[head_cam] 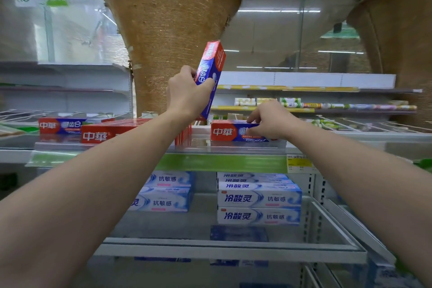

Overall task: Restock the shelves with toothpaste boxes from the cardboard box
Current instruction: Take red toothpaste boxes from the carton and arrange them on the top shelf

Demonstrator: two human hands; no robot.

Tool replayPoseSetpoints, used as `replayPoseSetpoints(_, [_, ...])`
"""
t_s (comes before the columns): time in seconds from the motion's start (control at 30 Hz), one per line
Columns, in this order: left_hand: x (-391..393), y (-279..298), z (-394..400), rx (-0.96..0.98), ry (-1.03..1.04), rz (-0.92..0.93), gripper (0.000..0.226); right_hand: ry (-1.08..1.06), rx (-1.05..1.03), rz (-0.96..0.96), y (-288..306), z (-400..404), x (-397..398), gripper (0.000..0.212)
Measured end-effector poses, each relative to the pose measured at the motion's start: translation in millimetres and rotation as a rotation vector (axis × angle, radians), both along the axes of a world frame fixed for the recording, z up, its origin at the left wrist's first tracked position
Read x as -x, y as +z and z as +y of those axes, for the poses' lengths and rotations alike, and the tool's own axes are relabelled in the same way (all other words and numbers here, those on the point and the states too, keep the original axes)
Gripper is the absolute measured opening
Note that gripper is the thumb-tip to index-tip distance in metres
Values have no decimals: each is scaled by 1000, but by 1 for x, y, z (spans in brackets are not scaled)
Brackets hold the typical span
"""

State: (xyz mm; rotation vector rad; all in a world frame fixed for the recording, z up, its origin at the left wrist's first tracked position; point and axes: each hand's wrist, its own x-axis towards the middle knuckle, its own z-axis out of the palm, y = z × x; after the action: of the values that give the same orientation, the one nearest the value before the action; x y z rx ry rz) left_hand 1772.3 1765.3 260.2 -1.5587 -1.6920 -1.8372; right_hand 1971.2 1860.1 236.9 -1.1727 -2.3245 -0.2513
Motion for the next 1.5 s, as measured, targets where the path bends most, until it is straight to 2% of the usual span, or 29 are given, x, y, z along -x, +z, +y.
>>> replayPoseSetpoints(0.1, [-2, 0, -1, -6, -14, 8, 39, -10, -31, 25, -5, 4, -2, 45])
replayPoseSetpoints(0.27, [-5, -1, 1, 30, -98, -2, 36, 6, 30, 37, -3, 5, -4, 46])
replayPoseSetpoints(0.37, [-5, -1, 1, 75, -169, -9, 36, 51, 57, 161, 1, 4, -13, 41])
replayPoseSetpoints(0.43, [-6, -1, 1, 123, -236, -6, 37, 0, -20, 235, 4, 6, -24, 38])
replayPoseSetpoints(0.7, [-24, -3, 14, 424, -323, 328, 34, -250, -151, 431, 5, 14, -65, 33])
replayPoseSetpoints(0.83, [-30, -3, 21, 449, -347, 361, 43, -294, -140, 468, 3, 14, -74, 33])
replayPoseSetpoints(0.93, [-33, -3, 22, 490, -394, 381, 59, -304, -143, 482, 3, 13, -76, 32])
replayPoseSetpoints(1.03, [-34, -3, 24, 562, -396, 491, 70, -316, -158, 491, 4, 14, -77, 31])
replayPoseSetpoints(1.17, [-35, -4, 25, 571, -331, 640, 66, -323, -173, 498, 2, 16, -77, 30])
replayPoseSetpoints(1.27, [-36, -3, 24, 581, -313, 681, 83, -321, -146, 512, 1, 19, -75, 30])
replayPoseSetpoints(1.37, [-41, -4, 25, 559, -356, 519, 83, -335, -144, 526, 2, 21, -70, 31])
replayPoseSetpoints(1.5, [-56, -6, 27, 518, -573, 38, 61, -330, -153, 531, 4, 21, -62, 32])
